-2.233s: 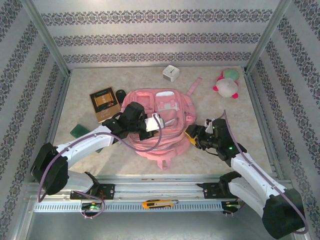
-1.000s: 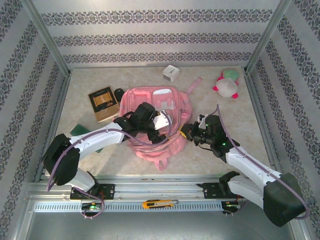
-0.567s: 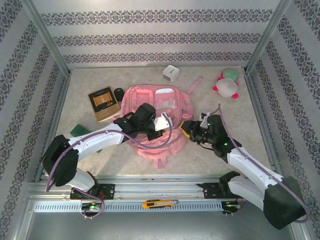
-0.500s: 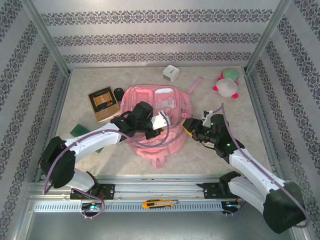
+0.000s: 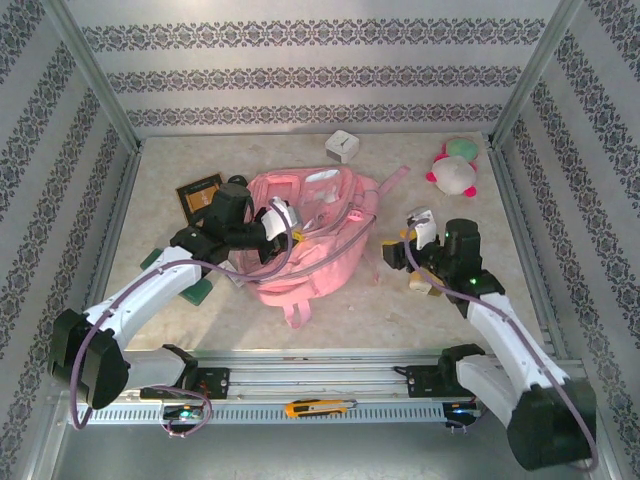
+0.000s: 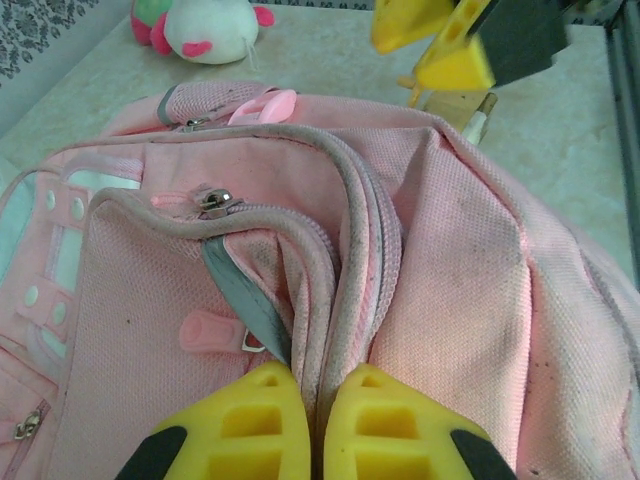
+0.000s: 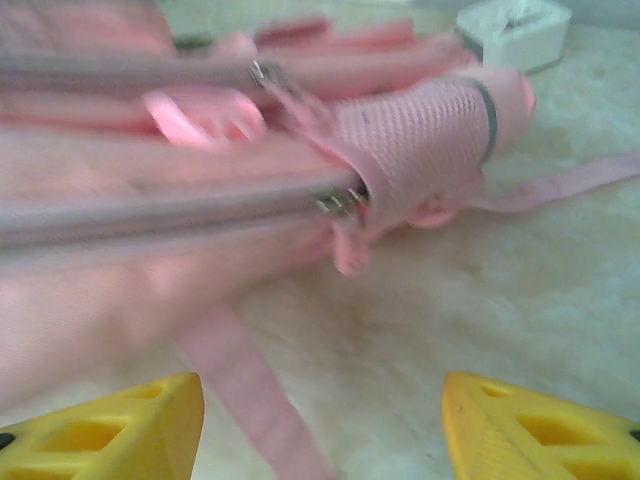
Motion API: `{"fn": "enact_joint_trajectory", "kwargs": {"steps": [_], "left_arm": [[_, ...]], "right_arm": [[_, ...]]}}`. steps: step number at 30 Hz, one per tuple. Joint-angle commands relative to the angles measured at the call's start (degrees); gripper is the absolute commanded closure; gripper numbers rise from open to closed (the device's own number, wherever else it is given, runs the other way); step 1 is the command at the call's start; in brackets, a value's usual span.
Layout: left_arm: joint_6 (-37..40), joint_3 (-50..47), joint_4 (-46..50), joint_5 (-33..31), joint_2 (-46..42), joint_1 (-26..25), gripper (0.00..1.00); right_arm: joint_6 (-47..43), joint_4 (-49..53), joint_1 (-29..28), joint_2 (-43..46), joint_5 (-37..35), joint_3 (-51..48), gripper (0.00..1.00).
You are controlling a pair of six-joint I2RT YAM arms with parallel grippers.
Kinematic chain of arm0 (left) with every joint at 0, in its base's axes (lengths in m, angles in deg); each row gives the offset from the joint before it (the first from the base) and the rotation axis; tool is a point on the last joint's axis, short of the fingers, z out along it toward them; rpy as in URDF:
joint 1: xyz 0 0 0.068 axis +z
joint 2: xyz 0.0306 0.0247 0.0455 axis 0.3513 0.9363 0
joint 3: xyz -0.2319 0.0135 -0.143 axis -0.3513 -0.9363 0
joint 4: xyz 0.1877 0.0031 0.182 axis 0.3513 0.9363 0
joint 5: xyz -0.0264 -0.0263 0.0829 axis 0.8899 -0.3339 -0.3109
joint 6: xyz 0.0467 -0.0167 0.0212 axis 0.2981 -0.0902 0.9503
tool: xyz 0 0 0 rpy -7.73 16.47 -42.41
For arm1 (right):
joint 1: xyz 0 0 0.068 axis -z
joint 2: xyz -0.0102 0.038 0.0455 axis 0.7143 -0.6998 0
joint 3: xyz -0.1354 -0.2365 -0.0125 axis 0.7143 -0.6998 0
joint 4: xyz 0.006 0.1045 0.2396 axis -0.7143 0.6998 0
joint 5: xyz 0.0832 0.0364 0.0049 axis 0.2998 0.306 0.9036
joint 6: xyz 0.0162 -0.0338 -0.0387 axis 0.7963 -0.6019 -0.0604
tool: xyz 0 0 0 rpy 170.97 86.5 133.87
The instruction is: Pack the student bag
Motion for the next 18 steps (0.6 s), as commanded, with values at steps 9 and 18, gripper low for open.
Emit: {"fn": "enact_joint_trajectory", "kwargs": {"steps": [9,18], "left_arm": [[-0.65,1.76,-6.91,8.83,-2.88,2.24,1.00],[-1.45,0.50,-9.01,9.99,-3.91,2.46,1.00]], "right_arm": [[-25.38,3.66,1.80,-21.35,19.41,13.72,0.41],[-27.17,4.10,1.86,-32.96,31.36,23.04,0.47]]}}
